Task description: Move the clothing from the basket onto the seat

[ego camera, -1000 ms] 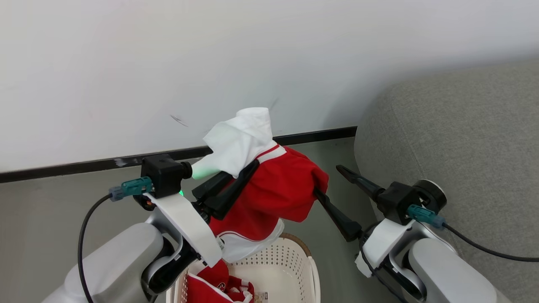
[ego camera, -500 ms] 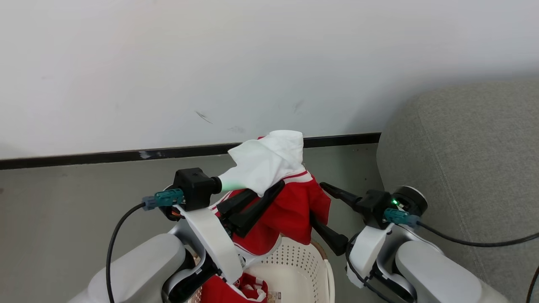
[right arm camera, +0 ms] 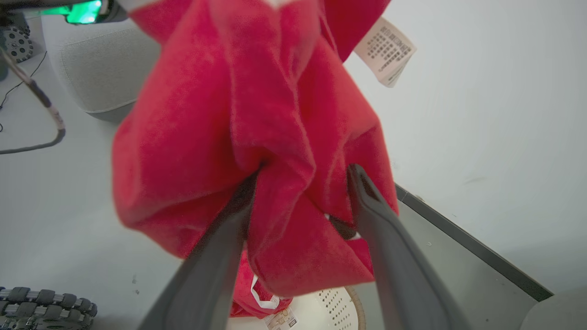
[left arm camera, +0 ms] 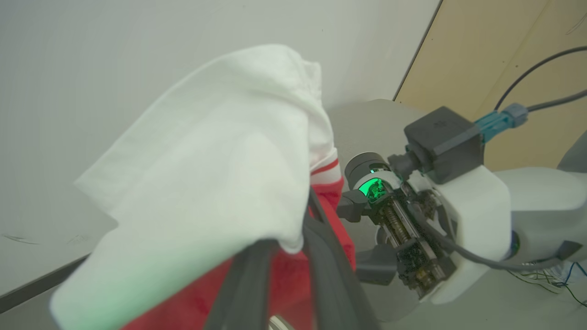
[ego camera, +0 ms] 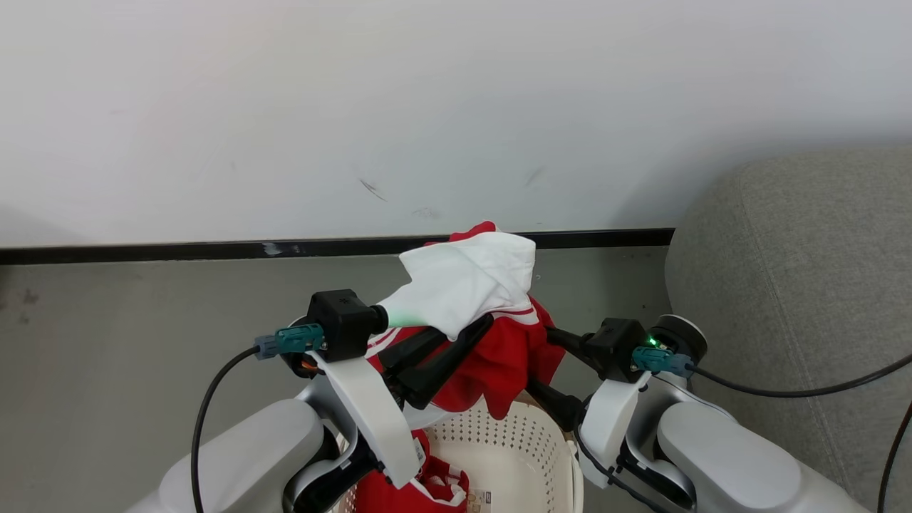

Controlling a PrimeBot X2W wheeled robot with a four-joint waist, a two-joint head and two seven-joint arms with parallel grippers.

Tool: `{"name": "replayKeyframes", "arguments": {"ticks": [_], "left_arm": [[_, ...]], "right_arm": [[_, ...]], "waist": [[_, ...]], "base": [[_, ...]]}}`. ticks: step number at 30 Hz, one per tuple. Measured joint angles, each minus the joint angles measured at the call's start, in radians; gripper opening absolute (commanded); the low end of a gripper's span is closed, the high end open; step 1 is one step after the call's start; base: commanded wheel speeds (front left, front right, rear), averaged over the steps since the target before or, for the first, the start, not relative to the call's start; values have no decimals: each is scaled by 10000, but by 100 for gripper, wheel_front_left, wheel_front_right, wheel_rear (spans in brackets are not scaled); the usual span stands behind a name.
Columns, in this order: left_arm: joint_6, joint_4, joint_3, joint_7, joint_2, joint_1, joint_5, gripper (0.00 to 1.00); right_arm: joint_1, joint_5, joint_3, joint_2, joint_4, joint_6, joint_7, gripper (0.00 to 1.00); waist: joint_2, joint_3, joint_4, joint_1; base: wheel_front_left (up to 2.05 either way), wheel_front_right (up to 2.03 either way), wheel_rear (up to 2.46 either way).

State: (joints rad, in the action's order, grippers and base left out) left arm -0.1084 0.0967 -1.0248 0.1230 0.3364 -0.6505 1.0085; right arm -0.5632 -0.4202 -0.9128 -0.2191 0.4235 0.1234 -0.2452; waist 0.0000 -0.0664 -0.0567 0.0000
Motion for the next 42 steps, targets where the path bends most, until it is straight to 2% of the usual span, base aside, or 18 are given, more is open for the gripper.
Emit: {"name": "replayKeyframes", "arguments": {"ticks": [2,11,18,19,20,21,22,23,34,42], "left_arm": [[-2,27,-19,0,-19,-7,0,0],[-10,94,-21,0,-25,-117,4,0],[-12,328,-10,2,77,-118,15,0],[-12,353,-8,4,81,-118,15,18],[-12,374,-2,4,86,-118,15,47],[-12,393,8,6,90,-118,15,84],[-12,407,23,13,94,-118,15,97],[-10,414,44,15,100,-118,15,100],[-6,520,90,102,140,-117,27,100],[-8,516,52,161,132,-106,27,100]], "right_arm": [[0,-107,-69,0,75,0,-4,0],[-206,-520,-316,19,148,0,-15,0],[-206,-640,-50,-153,251,0,-25,0],[-206,-642,-36,-165,263,2,-25,0],[-206,-646,-25,-171,270,0,-25,0],[-206,-671,-19,-176,276,2,-25,0],[-205,-715,8,-182,282,2,-25,0],[-203,-740,81,-192,278,0,-25,0],[-135,-702,1478,-479,-155,0,-25,0],[424,-291,2915,-828,-591,0,-27,0]], "waist": [[0,4,-35,0],[0,1,-16,0],[0,1,84,0],[0,3,100,0],[0,6,116,0],[0,9,133,0],[0,12,150,0],[0,15,168,0],[0,26,403,0],[0,38,645,0]], "base": [[0,0,0],[0,0,0],[0,0,0],[0,0,0],[0,0,0],[0,0,0],[0,0,0],[0,0,0],[0,0,0],[0,0,0]]}}
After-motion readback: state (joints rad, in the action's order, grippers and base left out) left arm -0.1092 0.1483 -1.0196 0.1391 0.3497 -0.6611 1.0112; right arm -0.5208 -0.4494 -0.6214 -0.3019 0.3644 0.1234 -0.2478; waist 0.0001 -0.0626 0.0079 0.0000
